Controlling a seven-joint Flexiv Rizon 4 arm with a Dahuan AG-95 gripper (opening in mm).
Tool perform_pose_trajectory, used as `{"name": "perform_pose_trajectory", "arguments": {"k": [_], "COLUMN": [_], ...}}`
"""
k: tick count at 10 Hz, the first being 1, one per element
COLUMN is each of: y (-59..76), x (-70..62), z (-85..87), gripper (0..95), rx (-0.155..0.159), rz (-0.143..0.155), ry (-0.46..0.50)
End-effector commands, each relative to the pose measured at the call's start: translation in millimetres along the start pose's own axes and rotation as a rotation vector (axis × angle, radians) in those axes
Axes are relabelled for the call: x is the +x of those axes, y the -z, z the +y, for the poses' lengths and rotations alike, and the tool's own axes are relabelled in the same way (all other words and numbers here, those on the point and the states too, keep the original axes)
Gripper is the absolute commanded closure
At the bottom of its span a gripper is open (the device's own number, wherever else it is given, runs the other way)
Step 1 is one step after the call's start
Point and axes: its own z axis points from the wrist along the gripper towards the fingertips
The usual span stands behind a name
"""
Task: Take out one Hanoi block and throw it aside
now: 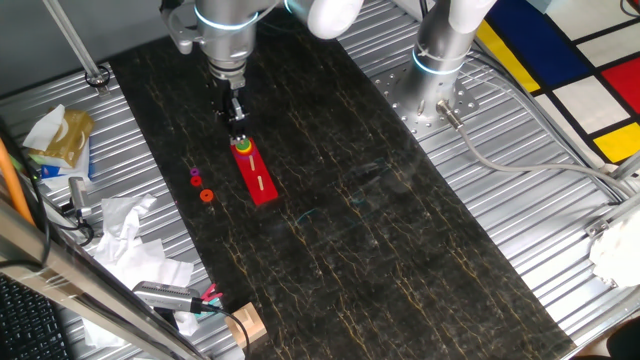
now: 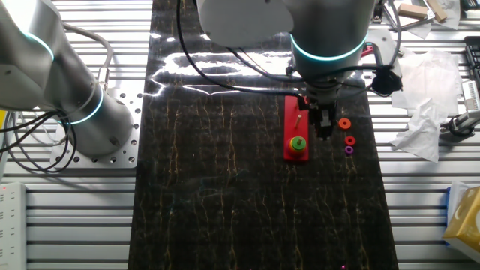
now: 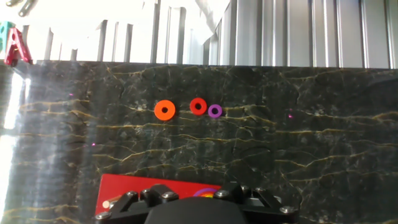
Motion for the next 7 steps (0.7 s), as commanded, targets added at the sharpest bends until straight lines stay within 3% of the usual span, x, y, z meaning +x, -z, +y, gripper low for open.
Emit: {"name": "perform_pose_trajectory", "arguments": {"k": [1, 7], "y": [-2.5, -8.6], "x": [-0.8, -1.1], "z": [-0.6, -3.3], "gripper": [38.0, 38.0], "rx": [-0.004, -0.002], "rz": [0.001, 0.006], "ry": [-0.003, -0.006]}}
